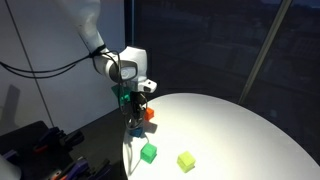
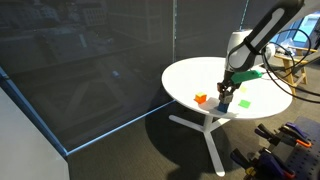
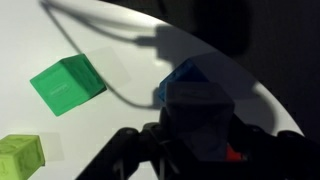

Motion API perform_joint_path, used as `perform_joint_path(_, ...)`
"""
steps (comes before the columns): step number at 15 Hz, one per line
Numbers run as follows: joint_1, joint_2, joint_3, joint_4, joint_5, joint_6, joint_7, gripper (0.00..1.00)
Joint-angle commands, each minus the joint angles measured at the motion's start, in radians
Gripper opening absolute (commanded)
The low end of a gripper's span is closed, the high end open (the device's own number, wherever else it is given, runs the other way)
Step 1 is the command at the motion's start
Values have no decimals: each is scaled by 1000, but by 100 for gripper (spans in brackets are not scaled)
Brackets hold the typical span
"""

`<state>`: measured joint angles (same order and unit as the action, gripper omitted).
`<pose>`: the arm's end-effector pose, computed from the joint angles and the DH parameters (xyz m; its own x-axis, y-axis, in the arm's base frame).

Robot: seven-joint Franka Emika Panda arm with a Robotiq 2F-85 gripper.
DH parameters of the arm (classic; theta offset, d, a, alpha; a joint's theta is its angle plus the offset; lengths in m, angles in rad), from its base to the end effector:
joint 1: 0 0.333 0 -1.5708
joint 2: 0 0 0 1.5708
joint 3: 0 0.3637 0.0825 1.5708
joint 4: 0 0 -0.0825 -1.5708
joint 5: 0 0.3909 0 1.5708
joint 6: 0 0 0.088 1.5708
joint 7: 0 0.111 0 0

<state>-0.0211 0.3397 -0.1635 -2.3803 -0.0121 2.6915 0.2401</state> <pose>0.5105 -0.0966 0.2144 0.9188 -0.3945 -0.0101 -0.3931 -0.9173 0.0634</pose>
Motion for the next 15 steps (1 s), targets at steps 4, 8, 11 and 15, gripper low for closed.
perform_joint_path(4,8,10,-8,20,-15,-7,22,79)
perform_joint_path(8,7,12,-8,24,-13,-10,24,100)
perform_joint_path(11,4,5,-8,25,-9,-19,22,100)
perform_joint_path(15,-10,-23,-2,18,9,-27,7,100)
